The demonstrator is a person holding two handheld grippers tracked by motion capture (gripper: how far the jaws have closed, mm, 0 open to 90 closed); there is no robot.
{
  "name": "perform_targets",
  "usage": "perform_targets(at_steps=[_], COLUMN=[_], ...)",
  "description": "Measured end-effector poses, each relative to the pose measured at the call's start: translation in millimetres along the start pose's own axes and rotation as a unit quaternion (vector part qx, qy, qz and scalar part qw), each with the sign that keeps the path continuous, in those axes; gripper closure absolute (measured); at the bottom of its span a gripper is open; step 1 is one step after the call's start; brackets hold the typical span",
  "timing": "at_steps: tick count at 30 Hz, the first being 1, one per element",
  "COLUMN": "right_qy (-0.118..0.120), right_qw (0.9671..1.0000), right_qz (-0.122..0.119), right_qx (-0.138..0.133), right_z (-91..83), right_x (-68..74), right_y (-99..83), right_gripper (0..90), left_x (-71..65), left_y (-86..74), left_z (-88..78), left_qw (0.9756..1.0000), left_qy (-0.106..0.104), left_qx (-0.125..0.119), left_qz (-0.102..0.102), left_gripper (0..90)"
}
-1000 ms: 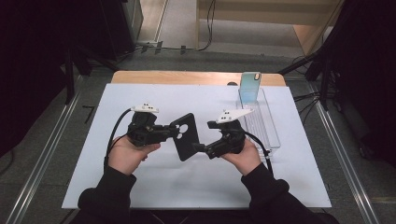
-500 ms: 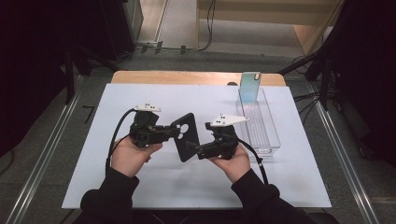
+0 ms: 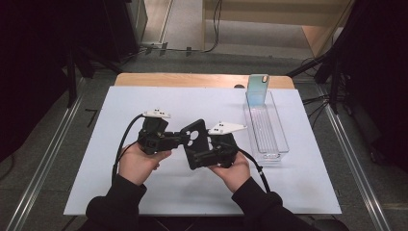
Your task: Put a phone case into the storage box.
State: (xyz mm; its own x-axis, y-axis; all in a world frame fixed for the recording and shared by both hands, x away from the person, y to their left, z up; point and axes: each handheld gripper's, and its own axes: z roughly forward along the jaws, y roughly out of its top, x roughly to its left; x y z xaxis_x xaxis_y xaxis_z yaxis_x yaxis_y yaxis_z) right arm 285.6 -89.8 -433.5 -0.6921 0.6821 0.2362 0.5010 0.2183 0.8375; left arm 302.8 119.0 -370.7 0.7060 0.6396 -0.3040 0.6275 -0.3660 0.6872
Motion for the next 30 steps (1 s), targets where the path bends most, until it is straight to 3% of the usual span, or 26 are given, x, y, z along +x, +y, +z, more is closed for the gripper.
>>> perform_targets(at_steps=[6,10,11,23,30], right_qy=[-0.012,-0.013,-0.003,-0.004,-0.006], right_qw=[0.9999,0.9999,1.0,1.0,1.0], right_qz=[0.003,0.009,0.007,-0.006,-0.005], right_qx=[0.002,-0.004,-0.004,-0.006,0.004], right_z=[4.5,3.6,3.2,-0.4,1.3], right_x=[-0.6,-2.4,-3.1,-0.3,-2.9], right_y=[-0.4,-0.8,-0.9,0.9,-0.4], right_gripper=[0.0,10.6,12.2,15.5,15.8], left_x=[-7.2,-11.3,-11.6,-12.8,-11.7], left_y=[-0.9,-1.5,-1.4,0.1,2.9], left_z=[3.8,6.3,6.3,2.1,-7.0], left_qw=[1.0,1.0,1.0,0.9999,0.9995], left_qy=[-0.007,-0.006,-0.005,-0.009,-0.016], left_qx=[-0.002,-0.001,0.0,-0.002,-0.026], left_qz=[0.004,0.004,0.005,0.008,0.005], left_gripper=[76.9,76.8,76.8,75.1,65.4])
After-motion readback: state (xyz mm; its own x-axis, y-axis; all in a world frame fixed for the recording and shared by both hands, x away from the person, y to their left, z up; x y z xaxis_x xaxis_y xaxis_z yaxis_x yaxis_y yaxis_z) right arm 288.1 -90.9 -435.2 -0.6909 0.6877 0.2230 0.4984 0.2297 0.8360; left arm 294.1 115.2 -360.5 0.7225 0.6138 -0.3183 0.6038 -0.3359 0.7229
